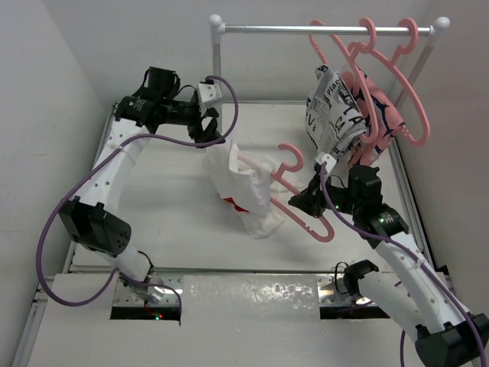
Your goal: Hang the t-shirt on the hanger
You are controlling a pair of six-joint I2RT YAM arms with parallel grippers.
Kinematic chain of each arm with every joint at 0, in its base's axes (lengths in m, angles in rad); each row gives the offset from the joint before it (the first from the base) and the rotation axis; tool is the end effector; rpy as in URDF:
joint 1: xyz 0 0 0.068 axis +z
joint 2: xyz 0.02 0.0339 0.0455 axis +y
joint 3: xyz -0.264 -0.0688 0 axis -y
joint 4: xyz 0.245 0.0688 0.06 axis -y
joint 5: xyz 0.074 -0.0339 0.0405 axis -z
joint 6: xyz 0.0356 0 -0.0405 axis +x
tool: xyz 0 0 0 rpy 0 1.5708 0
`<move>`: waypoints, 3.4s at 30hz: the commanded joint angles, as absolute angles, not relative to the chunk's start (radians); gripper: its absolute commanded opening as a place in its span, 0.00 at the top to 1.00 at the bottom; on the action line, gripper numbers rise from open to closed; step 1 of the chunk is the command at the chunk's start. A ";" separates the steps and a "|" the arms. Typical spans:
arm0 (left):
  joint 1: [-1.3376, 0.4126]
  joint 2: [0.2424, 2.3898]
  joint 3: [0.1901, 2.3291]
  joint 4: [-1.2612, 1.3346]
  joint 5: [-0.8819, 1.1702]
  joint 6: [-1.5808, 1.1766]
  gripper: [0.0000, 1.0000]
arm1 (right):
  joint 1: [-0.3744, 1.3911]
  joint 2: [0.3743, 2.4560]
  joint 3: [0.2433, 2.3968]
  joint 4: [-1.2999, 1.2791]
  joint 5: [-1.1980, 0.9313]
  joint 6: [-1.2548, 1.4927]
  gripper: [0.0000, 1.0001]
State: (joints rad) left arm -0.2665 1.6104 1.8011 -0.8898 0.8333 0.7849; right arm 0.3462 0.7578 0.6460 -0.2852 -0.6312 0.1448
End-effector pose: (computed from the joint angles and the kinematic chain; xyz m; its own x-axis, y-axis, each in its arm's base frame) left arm 0.3159 -0.1135 0.4196 0.0722 0.4729 -0.8781 0.9507 0.2336 0.2040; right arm 0.1558 0.0785 0.2875 -0.4733 -0.0469 -0.8796 -0.7252 0.5877 0.3589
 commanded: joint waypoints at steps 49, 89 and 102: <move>-0.658 1.506 1.583 -0.884 0.744 0.751 1.00 | 0.344 0.997 0.885 -0.130 -0.585 -0.080 0.80; -0.462 1.039 0.879 -0.207 0.364 0.086 1.00 | 0.709 1.403 0.630 0.483 -0.199 0.773 0.36; -0.449 1.039 0.799 -0.095 0.342 -0.077 1.00 | 0.790 1.509 0.583 0.652 -0.192 0.873 0.26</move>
